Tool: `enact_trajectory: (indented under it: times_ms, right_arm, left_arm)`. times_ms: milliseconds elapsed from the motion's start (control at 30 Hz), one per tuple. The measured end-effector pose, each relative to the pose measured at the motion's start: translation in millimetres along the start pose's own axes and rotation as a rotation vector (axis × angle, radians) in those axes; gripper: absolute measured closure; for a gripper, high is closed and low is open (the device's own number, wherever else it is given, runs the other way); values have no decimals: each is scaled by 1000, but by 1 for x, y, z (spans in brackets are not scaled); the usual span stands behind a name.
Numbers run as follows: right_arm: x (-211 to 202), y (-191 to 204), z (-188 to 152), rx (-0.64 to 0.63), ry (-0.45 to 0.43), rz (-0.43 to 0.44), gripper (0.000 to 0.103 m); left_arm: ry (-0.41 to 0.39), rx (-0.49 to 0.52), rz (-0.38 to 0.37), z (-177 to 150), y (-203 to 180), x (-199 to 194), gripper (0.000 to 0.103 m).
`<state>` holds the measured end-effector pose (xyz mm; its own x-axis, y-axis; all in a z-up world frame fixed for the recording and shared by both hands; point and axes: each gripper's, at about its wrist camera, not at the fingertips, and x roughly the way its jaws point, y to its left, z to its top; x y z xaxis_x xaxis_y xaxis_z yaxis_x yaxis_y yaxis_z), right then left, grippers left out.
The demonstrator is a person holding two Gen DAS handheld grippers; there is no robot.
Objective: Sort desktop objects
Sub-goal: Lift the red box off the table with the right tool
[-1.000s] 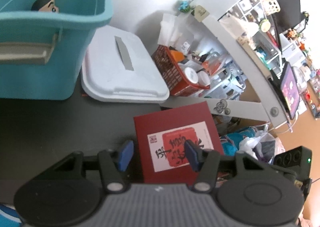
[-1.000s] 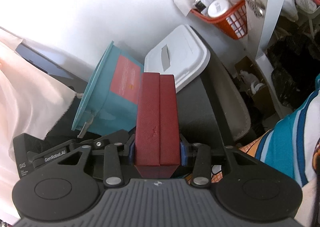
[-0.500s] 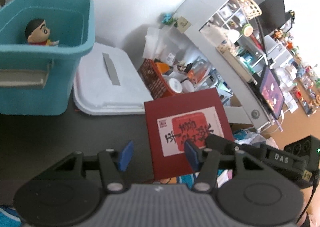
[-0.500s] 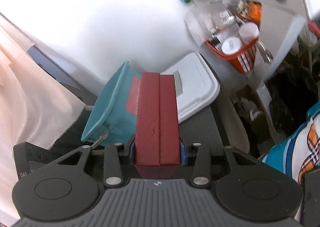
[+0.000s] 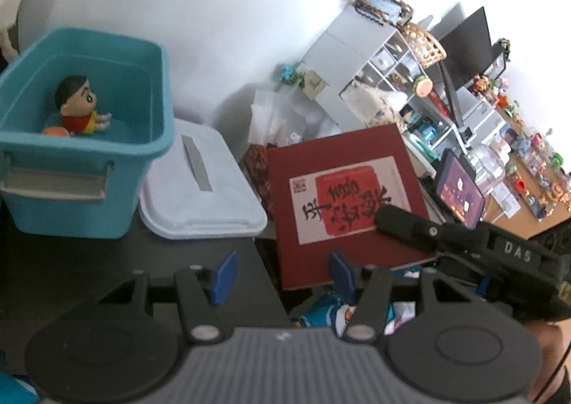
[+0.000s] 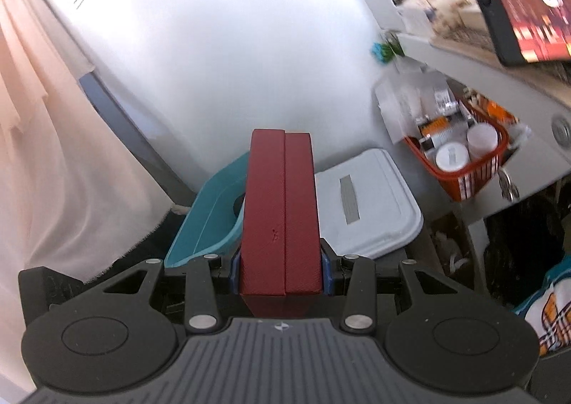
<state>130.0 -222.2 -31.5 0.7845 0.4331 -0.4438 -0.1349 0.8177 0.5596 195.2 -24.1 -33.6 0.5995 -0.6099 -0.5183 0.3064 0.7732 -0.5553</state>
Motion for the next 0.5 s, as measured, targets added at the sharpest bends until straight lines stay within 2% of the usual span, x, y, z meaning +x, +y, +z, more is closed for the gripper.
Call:
enact_trajectory:
  times_ms: [500]
  right_arm:
    - [8, 43, 23, -118, -15, -54, 59]
  left_arm:
    - [-36, 5, 20, 2, 6, -20, 43]
